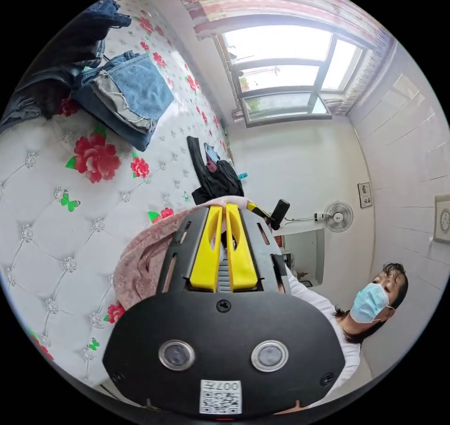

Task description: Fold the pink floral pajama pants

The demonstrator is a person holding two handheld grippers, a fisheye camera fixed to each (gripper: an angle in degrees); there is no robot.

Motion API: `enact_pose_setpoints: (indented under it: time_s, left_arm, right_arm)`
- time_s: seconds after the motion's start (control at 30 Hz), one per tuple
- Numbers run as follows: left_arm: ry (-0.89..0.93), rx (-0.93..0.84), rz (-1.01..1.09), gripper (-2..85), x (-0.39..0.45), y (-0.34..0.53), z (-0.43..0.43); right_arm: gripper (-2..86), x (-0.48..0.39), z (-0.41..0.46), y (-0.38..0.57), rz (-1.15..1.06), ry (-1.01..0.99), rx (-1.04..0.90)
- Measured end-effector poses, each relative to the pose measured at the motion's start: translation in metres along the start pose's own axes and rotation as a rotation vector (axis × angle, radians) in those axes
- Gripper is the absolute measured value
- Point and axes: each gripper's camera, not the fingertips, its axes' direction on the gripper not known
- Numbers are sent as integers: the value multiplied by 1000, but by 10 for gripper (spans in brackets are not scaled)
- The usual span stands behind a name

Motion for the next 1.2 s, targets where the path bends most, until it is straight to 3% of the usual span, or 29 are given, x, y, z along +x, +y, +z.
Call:
enact_pose_setpoints:
  time_s: [0.13, 0.3, 0.57, 0.83, 1.07, 1.2]
  left_arm:
    - [-28, -64, 113, -9, 8, 5, 19]
    - [-118, -219, 211, -8, -5, 69, 55]
    - [-314, -411, -72, 37, -132, 184, 115]
    - [-327, -171, -128, 94, -151, 177, 62]
    - [-283, -299, -89, 163, -180, 101, 126]
    - [-247, -353, -127, 138, -202, 78, 146]
  right_arm:
    - [-2, 0, 2, 16, -67, -41, 35]
    - [1, -12, 37, 89, -106, -53, -82]
    - [51, 25, 157, 187, 186, -17, -417]
    - [124, 106, 139, 175, 491, -125, -141]
    - [133, 148, 215, 152, 654, -313, -121]
    - [99, 148, 253, 135, 672, -368, -130]
